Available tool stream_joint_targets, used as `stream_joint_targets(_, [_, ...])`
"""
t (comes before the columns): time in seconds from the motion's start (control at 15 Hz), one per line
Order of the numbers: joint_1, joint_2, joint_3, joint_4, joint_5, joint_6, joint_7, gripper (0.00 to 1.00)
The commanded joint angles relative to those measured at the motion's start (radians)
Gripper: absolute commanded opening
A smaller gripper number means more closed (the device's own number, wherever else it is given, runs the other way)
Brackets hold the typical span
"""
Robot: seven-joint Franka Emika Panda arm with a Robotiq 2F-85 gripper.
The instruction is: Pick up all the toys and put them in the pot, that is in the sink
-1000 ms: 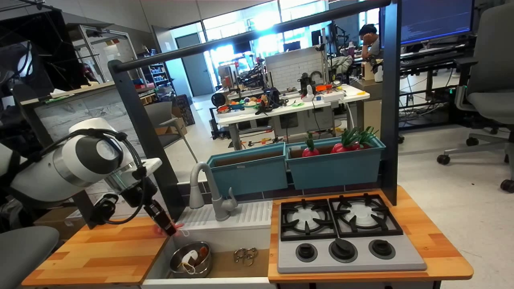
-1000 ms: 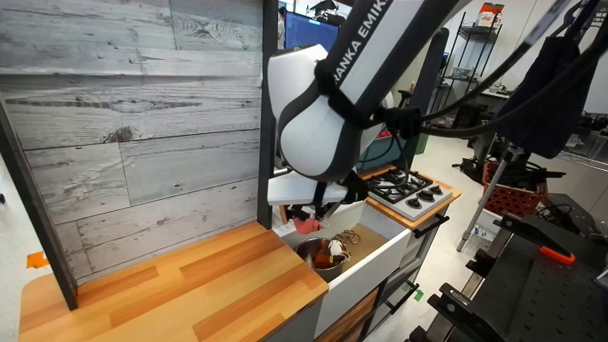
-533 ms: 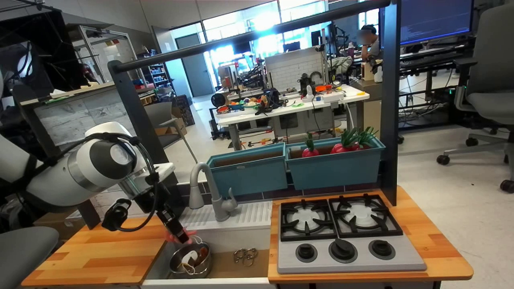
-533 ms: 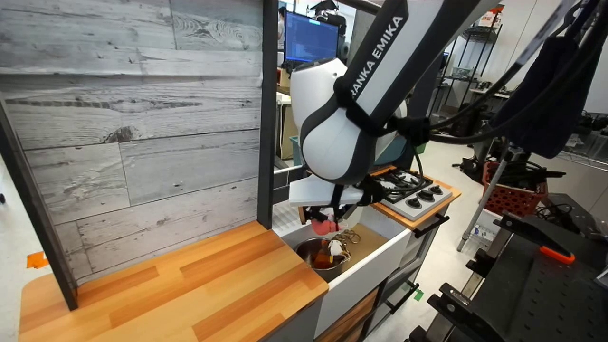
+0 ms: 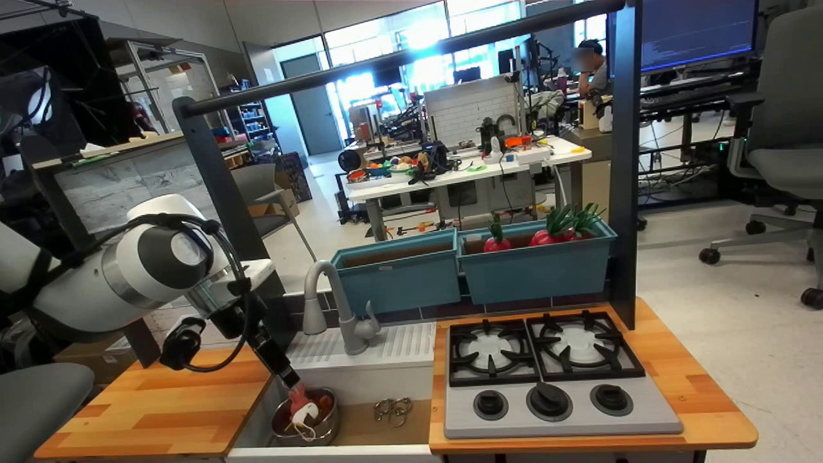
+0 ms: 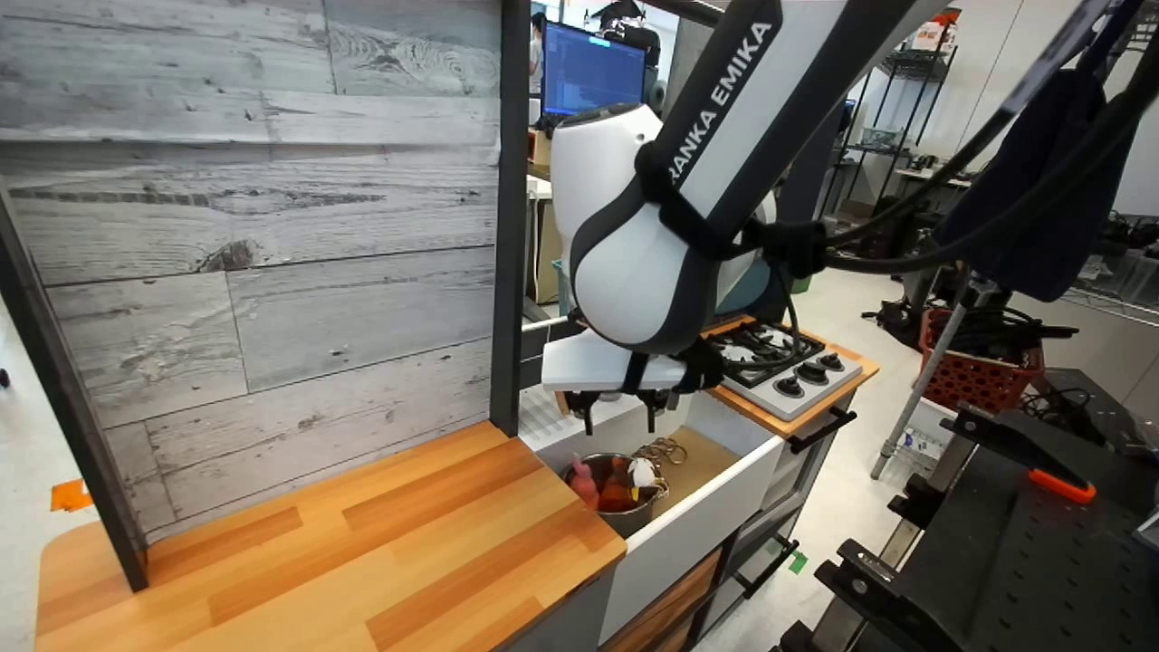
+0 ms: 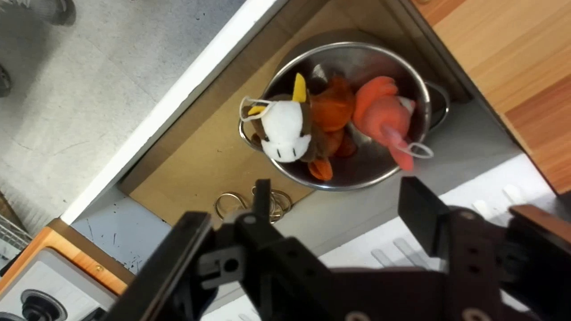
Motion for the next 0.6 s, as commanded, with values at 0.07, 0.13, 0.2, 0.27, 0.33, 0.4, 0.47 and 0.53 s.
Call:
stream_joint_targets(0.07, [0.039,-0.145,-0.006,-0.164,-0.025,0.093,-0.003,1.0])
stream_joint_targets(0.13, [0.051,-0.186,-0.009,-0.209,-0.029,0.124,-0.006,1.0])
stream_joint_targets(0.2, [0.063,-0.229,-0.011,-0.254,-0.033,0.15,-0.012,1.0])
stream_joint_targets(0.27, [0.071,-0.275,-0.008,-0.298,-0.035,0.17,-0.022,1.0])
stream_joint_targets(0.33, [0.078,-0.317,-0.004,-0.337,-0.04,0.187,-0.03,1.0])
stream_joint_targets(0.4, [0.082,-0.362,0.0,-0.377,-0.042,0.203,-0.039,1.0])
stream_joint_targets(0.47, [0.087,-0.408,0.002,-0.416,-0.043,0.217,-0.047,1.0])
stream_joint_targets(0.53, [0.093,-0.456,0.001,-0.457,-0.046,0.237,-0.055,1.0])
